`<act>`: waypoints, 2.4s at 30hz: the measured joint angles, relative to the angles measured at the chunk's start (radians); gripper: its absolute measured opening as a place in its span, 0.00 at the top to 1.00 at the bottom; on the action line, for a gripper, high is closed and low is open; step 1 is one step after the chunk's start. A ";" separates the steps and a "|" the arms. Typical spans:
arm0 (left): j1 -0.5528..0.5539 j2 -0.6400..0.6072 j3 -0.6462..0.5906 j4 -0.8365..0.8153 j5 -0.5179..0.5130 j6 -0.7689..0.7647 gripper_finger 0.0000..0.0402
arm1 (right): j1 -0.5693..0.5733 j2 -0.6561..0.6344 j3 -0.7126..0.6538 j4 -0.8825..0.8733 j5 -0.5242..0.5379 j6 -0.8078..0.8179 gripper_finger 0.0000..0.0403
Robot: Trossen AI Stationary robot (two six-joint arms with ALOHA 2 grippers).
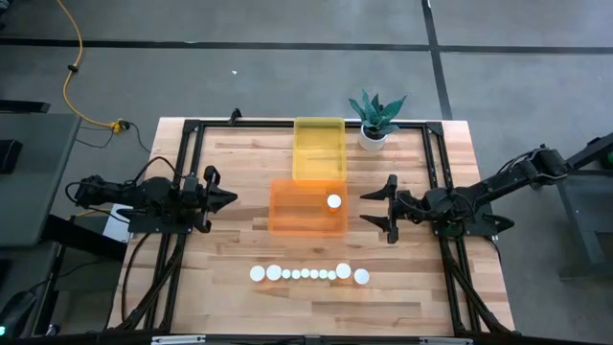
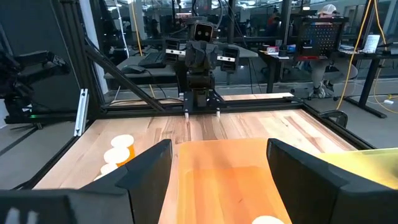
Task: Pick and place medicine bottles into bin by pill shape (circle, oval)
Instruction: Put the big orange pill bottle into the orange bin
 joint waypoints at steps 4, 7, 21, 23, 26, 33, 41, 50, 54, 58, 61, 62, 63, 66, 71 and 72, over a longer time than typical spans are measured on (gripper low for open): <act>0.000 0.021 0.000 0.007 -0.004 -0.018 0.84 | 0.000 0.000 0.000 0.000 0.000 0.000 0.37; 0.000 0.056 0.000 0.031 -0.031 -0.023 0.74 | 0.000 0.000 0.000 0.000 0.000 0.001 0.37; 0.000 0.285 0.000 0.292 -0.078 -0.017 0.46 | 0.000 0.000 0.000 0.000 0.001 0.001 0.37; 0.000 0.321 0.000 0.339 -0.085 -0.010 0.46 | 0.000 0.000 0.000 0.000 0.001 0.001 0.37; 0.000 0.371 0.024 0.368 -0.087 0.007 0.46 | 0.000 0.000 0.000 0.000 0.001 0.001 0.37; -0.011 0.515 0.096 0.369 -0.088 0.009 0.46 | 0.000 0.001 0.000 0.000 0.001 -0.004 0.37; -0.044 0.652 0.174 0.382 -0.088 0.009 0.46 | 0.000 0.001 0.000 0.000 0.001 -0.006 0.37; -0.066 0.743 0.229 0.386 -0.088 0.016 0.46 | 0.000 0.001 0.000 -0.001 0.001 -0.007 0.37; -0.066 0.763 0.237 0.391 -0.088 0.036 0.46 | 0.000 0.001 0.000 -0.001 0.001 -0.007 0.37; -0.066 0.772 0.237 0.407 -0.088 0.036 0.46 | 0.000 0.001 0.000 -0.001 0.001 -0.007 0.37; -0.066 0.772 0.237 0.412 -0.088 0.036 0.46 | 0.000 0.001 0.000 -0.001 0.001 -0.007 0.37; -0.066 0.772 0.237 0.412 -0.088 0.036 0.46 | 0.000 0.001 0.000 -0.001 0.001 -0.007 0.37; -0.066 0.772 0.237 0.412 -0.088 0.036 0.46 | 0.000 0.001 0.000 -0.001 0.001 -0.007 0.37; -0.066 0.772 0.237 0.411 -0.088 0.036 0.46 | 0.000 0.001 0.000 -0.001 0.001 -0.007 0.37; -0.066 0.772 0.237 0.406 -0.088 0.037 0.46 | 0.000 0.001 0.000 -0.001 0.001 -0.007 0.37; -0.066 0.772 0.237 0.404 -0.088 0.037 0.46 | 0.000 0.001 0.000 -0.001 0.001 -0.007 0.37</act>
